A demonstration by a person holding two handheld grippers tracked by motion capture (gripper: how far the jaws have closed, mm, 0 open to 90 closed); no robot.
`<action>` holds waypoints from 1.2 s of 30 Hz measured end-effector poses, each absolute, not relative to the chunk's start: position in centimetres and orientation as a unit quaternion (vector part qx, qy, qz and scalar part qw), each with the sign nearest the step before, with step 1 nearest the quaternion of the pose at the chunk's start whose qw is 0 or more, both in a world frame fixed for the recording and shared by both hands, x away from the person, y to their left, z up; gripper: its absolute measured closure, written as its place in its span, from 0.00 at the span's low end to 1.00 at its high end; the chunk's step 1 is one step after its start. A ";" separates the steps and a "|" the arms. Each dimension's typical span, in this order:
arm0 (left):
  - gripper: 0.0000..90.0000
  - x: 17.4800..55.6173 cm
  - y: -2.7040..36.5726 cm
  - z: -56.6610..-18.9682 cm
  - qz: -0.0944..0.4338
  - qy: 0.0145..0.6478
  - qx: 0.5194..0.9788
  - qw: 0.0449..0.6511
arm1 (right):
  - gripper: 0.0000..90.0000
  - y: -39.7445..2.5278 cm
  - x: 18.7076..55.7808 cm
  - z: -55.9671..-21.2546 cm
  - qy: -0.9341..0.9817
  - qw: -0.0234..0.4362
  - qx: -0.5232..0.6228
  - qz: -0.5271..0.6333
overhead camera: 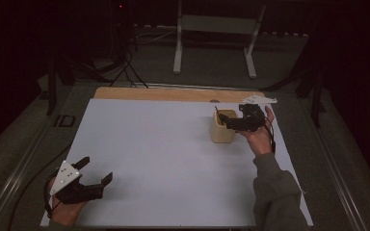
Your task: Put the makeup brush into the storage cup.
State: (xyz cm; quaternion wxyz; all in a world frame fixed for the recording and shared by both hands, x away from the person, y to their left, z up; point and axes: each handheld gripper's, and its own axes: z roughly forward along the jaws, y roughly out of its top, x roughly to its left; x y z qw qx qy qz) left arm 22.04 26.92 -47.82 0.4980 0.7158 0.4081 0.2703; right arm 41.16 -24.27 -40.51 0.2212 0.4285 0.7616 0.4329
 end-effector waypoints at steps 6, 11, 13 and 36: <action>0.04 22.0 26.9 -47.8 0.270 0.408 0.715 0.499 | 0.12 -24.3 41.1 -40.4 0.764 0.223 0.425 0.431; 0.04 22.1 26.9 -47.8 0.271 0.408 0.716 0.498 | 0.12 -24.3 40.9 -40.3 0.767 0.221 0.423 0.428; 0.04 22.1 26.9 -47.8 0.270 0.408 0.716 0.497 | 0.12 -24.3 40.8 -40.2 0.769 0.221 0.420 0.428; 0.04 22.1 26.8 -47.9 0.269 0.407 0.717 0.499 | 0.12 -24.9 39.7 -39.9 0.786 0.210 0.399 0.423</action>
